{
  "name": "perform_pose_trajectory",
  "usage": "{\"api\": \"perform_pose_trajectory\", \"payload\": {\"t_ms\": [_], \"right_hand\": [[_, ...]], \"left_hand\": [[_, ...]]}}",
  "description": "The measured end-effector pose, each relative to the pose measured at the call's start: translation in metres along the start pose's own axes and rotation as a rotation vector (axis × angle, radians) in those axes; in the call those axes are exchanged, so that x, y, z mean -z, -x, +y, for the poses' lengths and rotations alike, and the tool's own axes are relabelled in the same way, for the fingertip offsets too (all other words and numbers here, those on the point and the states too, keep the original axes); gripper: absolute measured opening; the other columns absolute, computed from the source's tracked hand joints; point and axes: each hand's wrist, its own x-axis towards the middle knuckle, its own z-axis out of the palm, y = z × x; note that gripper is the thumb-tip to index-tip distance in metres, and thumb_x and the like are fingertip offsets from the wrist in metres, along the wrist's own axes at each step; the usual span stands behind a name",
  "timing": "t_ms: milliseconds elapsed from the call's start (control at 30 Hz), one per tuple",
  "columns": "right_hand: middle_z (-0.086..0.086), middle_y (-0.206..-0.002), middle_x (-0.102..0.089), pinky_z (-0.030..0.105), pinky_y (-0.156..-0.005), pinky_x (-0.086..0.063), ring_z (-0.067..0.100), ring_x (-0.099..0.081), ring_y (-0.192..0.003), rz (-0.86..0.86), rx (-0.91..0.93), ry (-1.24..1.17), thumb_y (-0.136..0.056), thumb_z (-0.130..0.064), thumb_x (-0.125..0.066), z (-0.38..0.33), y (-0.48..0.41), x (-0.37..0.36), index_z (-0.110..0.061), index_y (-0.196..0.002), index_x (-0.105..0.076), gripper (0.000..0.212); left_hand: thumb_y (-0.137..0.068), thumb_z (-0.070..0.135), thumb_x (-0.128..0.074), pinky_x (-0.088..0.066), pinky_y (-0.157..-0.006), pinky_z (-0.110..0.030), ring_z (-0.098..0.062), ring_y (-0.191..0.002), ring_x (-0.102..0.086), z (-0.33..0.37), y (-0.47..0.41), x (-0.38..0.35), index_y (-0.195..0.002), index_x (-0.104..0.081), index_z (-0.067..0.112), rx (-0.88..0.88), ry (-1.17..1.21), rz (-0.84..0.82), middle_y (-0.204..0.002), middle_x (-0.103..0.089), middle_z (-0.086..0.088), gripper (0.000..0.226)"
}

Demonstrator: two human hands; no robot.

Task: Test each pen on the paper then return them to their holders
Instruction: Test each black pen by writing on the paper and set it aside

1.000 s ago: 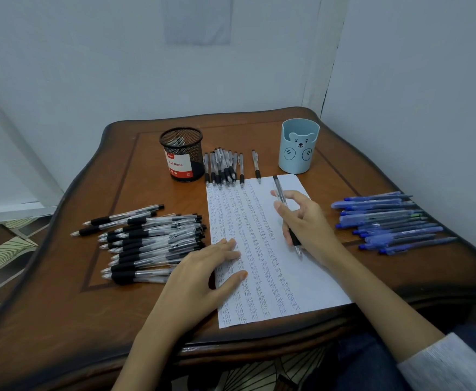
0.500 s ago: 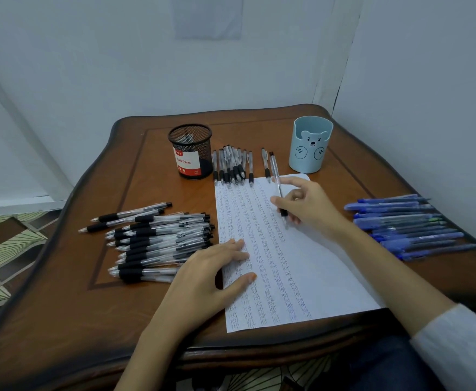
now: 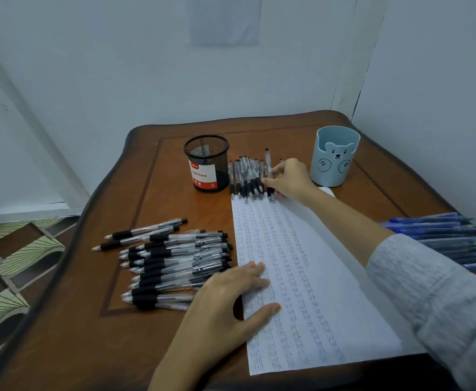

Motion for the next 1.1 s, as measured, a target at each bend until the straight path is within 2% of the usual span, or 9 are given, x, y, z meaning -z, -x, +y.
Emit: {"api": "perform_pose_trajectory", "payload": {"t_ms": [67, 200, 333, 400, 467, 600, 800, 933, 1100], "right_hand": [[0.007, -0.072, -0.065, 0.017, -0.063, -0.049, 0.007, -0.055, -0.052, 0.005, 0.0, -0.001, -0.089, -0.018, -0.069, -0.003, -0.006, -0.002, 0.005, -0.1, -0.067, 0.026], [0.003, -0.067, -0.061, 0.014, -0.049, -0.049, 0.009, -0.053, -0.05, -0.026, -0.022, -0.006, -0.095, -0.012, -0.059, -0.003, -0.011, -0.005, 0.005, -0.1, -0.069, 0.021], [0.002, -0.087, -0.067, 0.017, -0.06, -0.049, 0.008, -0.058, -0.065, 0.113, 0.026, 0.064, -0.092, -0.002, -0.056, 0.005, -0.01, -0.003, 0.004, -0.092, -0.073, 0.018], [0.009, -0.1, -0.07, 0.027, -0.077, -0.054, 0.02, -0.065, -0.085, 0.24, 0.031, 0.077, -0.089, 0.0, -0.058, 0.013, -0.01, -0.001, 0.001, -0.092, -0.073, 0.016], [0.014, -0.097, -0.071, 0.039, -0.085, -0.054, 0.025, -0.066, -0.093, 0.274, -0.003, 0.11, -0.087, -0.002, -0.064, 0.021, -0.007, 0.0, 0.002, -0.092, -0.072, 0.011], [0.014, -0.098, -0.069, 0.029, -0.076, -0.049, 0.02, -0.062, -0.088, 0.228, -0.069, 0.122, -0.083, -0.003, -0.071, 0.029, -0.005, 0.0, 0.004, -0.094, -0.071, 0.013], [0.008, -0.078, -0.067, 0.012, -0.062, -0.05, 0.01, -0.06, -0.067, 0.204, -0.094, -0.238, -0.082, -0.001, -0.072, 0.02, 0.001, -0.006, -0.001, -0.095, -0.072, 0.013], [0.014, -0.088, -0.071, 0.043, -0.083, -0.058, 0.028, -0.069, -0.089, 0.132, -0.128, -0.416, -0.079, -0.004, -0.077, 0.017, -0.001, -0.018, -0.007, -0.087, -0.074, 0.009], [0.003, -0.101, -0.068, 0.041, -0.084, -0.056, 0.017, -0.062, -0.086, 0.119, -0.14, -0.315, -0.09, -0.014, -0.067, 0.014, -0.002, -0.018, -0.005, -0.094, -0.074, 0.012]], "left_hand": [[-0.08, 0.065, -0.056, -0.024, -0.106, -0.009, 0.02, -0.126, -0.032, 0.0, 0.0, 0.0, -0.117, -0.065, 0.035, 0.003, 0.005, -0.002, -0.133, -0.048, 0.032, 0.048], [-0.08, 0.066, -0.055, -0.029, -0.11, -0.021, 0.02, -0.127, -0.03, 0.0, -0.001, -0.001, -0.117, -0.064, 0.036, 0.011, 0.023, -0.008, -0.133, -0.047, 0.032, 0.049], [-0.079, 0.067, -0.053, -0.032, -0.111, -0.027, 0.02, -0.128, -0.029, 0.0, -0.001, -0.002, -0.118, -0.064, 0.036, 0.009, 0.018, -0.012, -0.134, -0.046, 0.031, 0.05], [-0.079, 0.067, -0.053, -0.034, -0.111, -0.028, 0.02, -0.127, -0.031, 0.0, -0.001, -0.002, -0.117, -0.064, 0.036, 0.002, 0.019, -0.003, -0.134, -0.048, 0.03, 0.05], [-0.079, 0.066, -0.053, -0.034, -0.11, -0.027, 0.019, -0.127, -0.032, 0.001, -0.001, -0.002, -0.116, -0.066, 0.034, -0.001, 0.022, 0.011, -0.133, -0.049, 0.029, 0.05], [-0.078, 0.067, -0.052, -0.031, -0.11, -0.022, 0.02, -0.127, -0.031, 0.001, 0.0, -0.001, -0.115, -0.065, 0.035, -0.003, 0.019, 0.011, -0.132, -0.049, 0.031, 0.05], [-0.079, 0.066, -0.053, -0.033, -0.109, -0.024, 0.02, -0.126, -0.032, 0.0, 0.0, -0.002, -0.115, -0.065, 0.035, -0.006, 0.018, 0.018, -0.131, -0.049, 0.032, 0.048], [-0.08, 0.066, -0.054, -0.034, -0.109, -0.026, 0.019, -0.127, -0.033, -0.001, 0.0, -0.002, -0.115, -0.065, 0.035, -0.01, 0.016, 0.021, -0.131, -0.049, 0.031, 0.048], [-0.079, 0.067, -0.052, -0.031, -0.111, -0.025, 0.02, -0.127, -0.031, -0.001, 0.0, -0.003, -0.117, -0.065, 0.034, -0.008, 0.017, 0.015, -0.133, -0.048, 0.031, 0.051]]}}
